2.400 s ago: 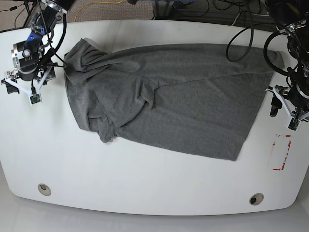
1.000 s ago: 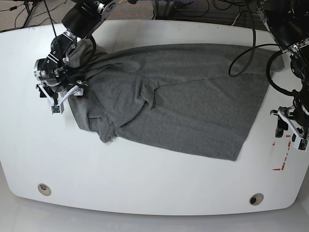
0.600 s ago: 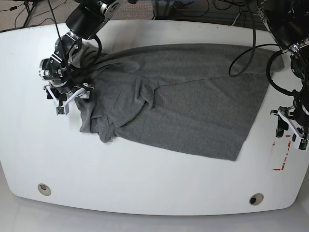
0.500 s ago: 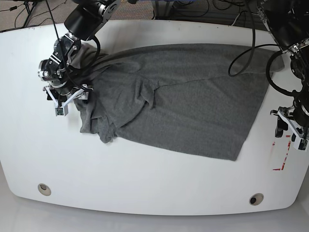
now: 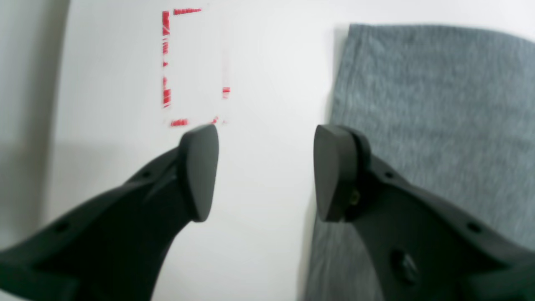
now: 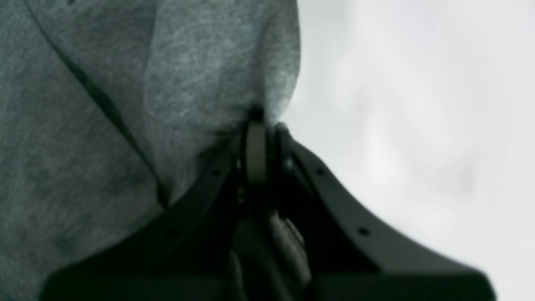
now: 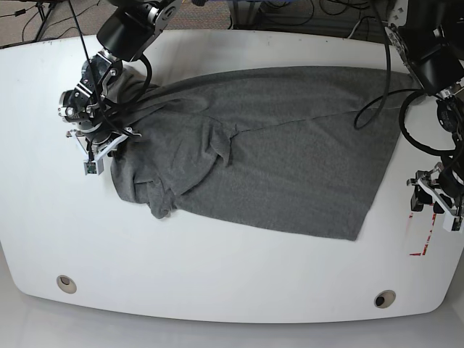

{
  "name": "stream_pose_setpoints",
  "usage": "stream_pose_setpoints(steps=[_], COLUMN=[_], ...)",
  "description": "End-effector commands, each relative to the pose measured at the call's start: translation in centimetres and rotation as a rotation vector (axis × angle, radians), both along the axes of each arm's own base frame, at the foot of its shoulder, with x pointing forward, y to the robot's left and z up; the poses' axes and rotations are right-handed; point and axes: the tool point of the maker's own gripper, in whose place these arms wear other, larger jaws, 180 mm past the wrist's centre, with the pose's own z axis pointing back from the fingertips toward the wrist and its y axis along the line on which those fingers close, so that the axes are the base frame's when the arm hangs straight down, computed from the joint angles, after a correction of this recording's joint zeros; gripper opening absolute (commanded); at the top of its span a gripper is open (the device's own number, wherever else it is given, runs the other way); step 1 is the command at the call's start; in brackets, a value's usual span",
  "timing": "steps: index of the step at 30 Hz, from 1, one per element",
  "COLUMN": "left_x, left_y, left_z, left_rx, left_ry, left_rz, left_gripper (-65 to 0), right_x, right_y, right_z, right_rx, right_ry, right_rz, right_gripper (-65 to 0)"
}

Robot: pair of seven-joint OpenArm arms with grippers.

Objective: Layout the t-shirt on the table in an organized manner, then fold the t-shirt properly
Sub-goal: 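Lower the left gripper onto the shirt's hem corner and grasp it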

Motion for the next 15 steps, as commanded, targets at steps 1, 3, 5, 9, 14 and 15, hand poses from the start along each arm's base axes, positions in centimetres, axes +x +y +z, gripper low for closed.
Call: stream_pose_setpoints(steps=[1,3,5,9,14,15], left_x=[1.6,2.1,2.9,4.4,5.7,5.9], left_y=[1.4,2.0,2.2,1.5,0.5,0.3], left_z=[0.9,0.2,-0.1,-2.1,-4.0,-4.7], left_rx=[-0.042,-0.061,-0.069,-0.105,-0.161,-0.177], left_ry=[-0.060,-0.059,-0.063,-0.045,-0.035,-0.025], left_rz=[0.056,0.101,0.121,0.116,0.112,0.114], left_gripper=[-31.4,-31.3,-31.3,-31.3,-31.3,-31.3], right_x=[-0.7,-0.7,-0.7,-0.7,-0.7,-0.7], right_y=[-0.4,-0.4,-0.4,-0.4,-0.4,-0.4], right_z=[-0.1,0.0,0.0,0.0,0.0,0.0], right_rx=[-0.031,-0.033,-0.033,-0.033,-0.034,-0.034], right_ry=[0.054,0.052,0.052,0.052,0.050,0.050], right_rz=[0.009,0.009,0.009,0.009,0.009,0.009], right_gripper=[-64.5,-65.0,-65.0,-65.0,-65.0,-65.0])
